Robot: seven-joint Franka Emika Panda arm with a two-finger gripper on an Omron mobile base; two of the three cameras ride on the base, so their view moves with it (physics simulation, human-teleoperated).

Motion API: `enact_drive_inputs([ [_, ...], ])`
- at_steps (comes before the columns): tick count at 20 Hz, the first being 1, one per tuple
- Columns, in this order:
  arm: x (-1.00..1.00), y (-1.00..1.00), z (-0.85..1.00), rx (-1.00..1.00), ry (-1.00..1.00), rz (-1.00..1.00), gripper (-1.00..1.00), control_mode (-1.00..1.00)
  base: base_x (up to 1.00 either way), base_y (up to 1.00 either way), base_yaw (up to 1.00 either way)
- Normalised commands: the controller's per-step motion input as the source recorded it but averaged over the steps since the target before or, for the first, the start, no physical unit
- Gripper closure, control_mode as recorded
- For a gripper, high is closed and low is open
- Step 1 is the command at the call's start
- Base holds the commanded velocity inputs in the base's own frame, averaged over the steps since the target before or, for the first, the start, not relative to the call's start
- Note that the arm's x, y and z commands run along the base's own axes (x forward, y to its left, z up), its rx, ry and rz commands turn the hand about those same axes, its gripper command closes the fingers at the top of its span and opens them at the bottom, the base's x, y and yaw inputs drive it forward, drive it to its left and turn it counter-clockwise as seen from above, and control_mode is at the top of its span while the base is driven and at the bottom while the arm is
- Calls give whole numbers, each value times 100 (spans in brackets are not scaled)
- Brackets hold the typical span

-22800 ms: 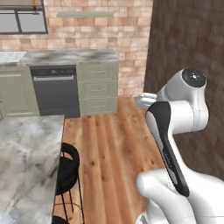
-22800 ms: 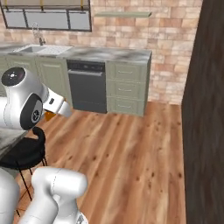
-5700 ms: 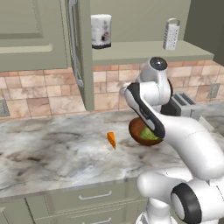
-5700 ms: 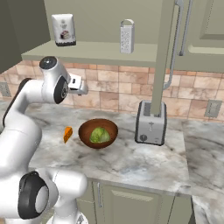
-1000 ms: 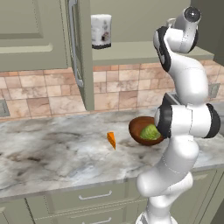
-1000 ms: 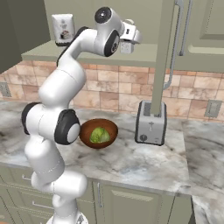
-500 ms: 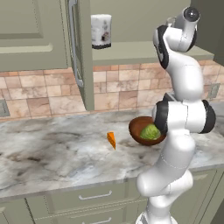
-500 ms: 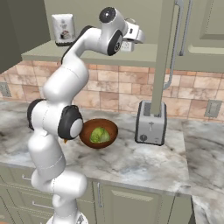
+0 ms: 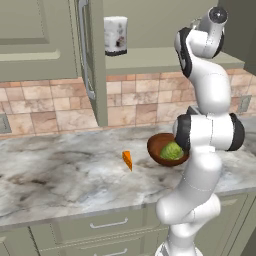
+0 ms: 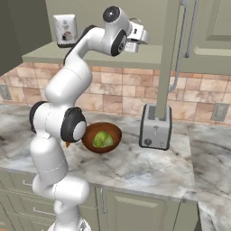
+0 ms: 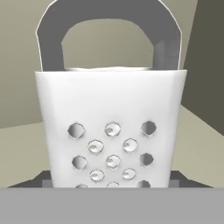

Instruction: Pick the cheese from the fridge and the cheese grater from the cabinet and place them next to the salad bowl.

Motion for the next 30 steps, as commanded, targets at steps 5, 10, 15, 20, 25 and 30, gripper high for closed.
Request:
enact_drive_inputs([
  [5, -28, 12, 0, 1, -1, 0, 100, -100, 0, 0, 0],
  [10, -60, 29, -3, 3, -8, 0, 100, -100, 0, 0, 0],
  [15, -74, 27, -9, 3, -13, 1, 100, -100, 0, 0, 0],
  [20, -79, 31, -16, 0, -14, 4, 100, -100, 0, 0, 0],
  [25, -76, 28, -12, 4, -1, 8, 100, -100, 0, 0, 0],
  [30, -75, 24, -4, 8, 0, 16, 100, -100, 0, 0, 0],
])
